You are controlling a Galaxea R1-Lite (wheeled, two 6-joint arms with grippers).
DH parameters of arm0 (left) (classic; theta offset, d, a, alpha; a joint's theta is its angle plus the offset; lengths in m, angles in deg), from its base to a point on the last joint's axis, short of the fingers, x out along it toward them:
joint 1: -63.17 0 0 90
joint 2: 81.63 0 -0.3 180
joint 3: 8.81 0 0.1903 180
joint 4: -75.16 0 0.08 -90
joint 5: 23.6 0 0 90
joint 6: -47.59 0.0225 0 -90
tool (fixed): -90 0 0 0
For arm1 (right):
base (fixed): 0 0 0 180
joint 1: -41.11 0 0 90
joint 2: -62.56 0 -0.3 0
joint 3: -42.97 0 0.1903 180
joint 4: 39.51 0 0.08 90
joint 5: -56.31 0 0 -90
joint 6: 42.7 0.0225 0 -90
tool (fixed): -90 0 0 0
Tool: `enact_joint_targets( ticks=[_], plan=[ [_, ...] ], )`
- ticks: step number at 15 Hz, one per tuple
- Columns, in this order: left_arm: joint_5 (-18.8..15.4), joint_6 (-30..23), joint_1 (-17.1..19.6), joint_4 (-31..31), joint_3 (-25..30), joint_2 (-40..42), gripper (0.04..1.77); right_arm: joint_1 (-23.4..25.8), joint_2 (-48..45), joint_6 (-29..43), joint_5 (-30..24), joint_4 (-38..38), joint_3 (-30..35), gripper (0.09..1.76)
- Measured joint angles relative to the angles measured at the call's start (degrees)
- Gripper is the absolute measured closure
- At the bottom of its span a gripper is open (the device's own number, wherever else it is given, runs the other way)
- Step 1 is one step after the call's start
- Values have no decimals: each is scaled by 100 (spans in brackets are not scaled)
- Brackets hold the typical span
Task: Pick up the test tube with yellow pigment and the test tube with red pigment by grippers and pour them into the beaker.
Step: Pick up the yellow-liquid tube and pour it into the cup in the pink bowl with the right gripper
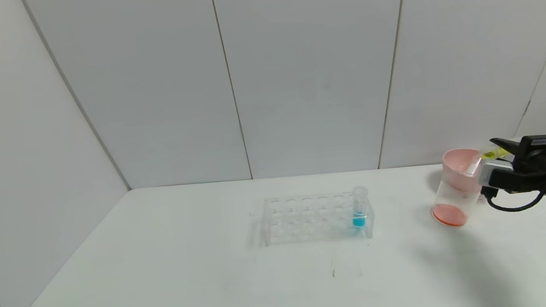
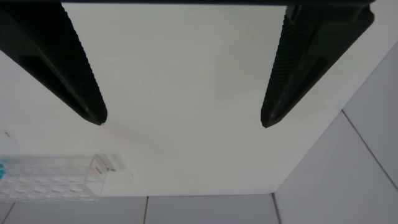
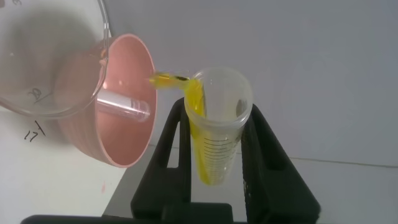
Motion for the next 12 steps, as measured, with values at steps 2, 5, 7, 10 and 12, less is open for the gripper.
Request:
enact_joint_targets(
  ticks=[2, 5, 7, 10, 12],
  plan=[
    [0, 0, 0, -2, 0, 0, 5, -2, -7, -93, -2, -5, 43, 132],
    [0, 0, 0, 0, 0, 0, 5, -30, -10, -185, -2, 61, 121, 132],
    [0, 0, 0, 0, 0, 0, 5, -68, -13, -180, 4, 66, 127, 132],
    [0, 2, 0, 0, 0, 0, 5, -116, -51, -200, 74, 73, 134, 132],
    [0, 0, 0, 0, 0, 0, 5, -124, -79, -222, 85, 73, 115, 132]
  ],
)
